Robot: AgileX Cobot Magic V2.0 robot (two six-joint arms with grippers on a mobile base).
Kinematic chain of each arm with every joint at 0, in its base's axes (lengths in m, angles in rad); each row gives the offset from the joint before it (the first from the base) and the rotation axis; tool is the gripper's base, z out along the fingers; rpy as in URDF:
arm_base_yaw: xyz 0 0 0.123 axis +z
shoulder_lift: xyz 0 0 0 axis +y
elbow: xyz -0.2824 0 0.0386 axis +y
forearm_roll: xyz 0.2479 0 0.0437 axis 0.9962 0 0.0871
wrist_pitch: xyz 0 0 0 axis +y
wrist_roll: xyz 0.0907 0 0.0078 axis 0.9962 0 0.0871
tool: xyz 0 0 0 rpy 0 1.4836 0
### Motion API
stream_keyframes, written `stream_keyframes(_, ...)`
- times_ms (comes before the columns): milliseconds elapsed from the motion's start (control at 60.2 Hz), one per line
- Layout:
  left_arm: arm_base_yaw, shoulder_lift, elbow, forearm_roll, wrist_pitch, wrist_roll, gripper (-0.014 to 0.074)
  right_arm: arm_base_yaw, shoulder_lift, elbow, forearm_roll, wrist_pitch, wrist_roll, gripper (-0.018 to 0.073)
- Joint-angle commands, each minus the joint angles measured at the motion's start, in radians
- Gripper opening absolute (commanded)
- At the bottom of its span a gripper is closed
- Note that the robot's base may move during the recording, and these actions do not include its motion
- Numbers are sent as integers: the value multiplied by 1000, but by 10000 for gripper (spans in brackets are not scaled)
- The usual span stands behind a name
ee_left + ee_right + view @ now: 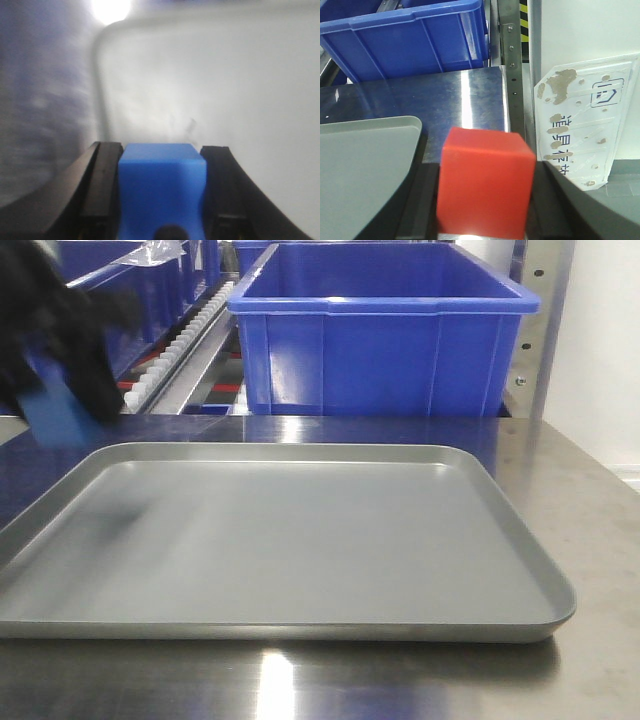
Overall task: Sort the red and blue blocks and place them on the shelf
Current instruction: 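Lift the blue cube off the tray with the left gripper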
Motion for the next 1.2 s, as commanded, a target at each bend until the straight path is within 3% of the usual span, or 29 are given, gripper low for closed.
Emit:
stream_keyframes(0, 43, -122, -26, 28, -36, -6, 135, -7, 3, -28, 2, -90, -5, 62)
stream_keyframes(199, 158, -356, 4, 89, -33, -6, 135, -7, 3, -28, 2, -90, -5, 62)
stream_keyframes(399, 221, -598, 174, 110, -101, -6, 135, -7, 3, -28, 2, -90, -5, 62)
stream_keyframes(781, 224, -980, 576, 105, -163, -34, 135, -7, 3, -28, 2, -90, -5, 62)
stream_keyframes(1179, 226, -1096, 649, 136, -167, -35, 135, -7, 3, -28, 2, -90, -5, 62)
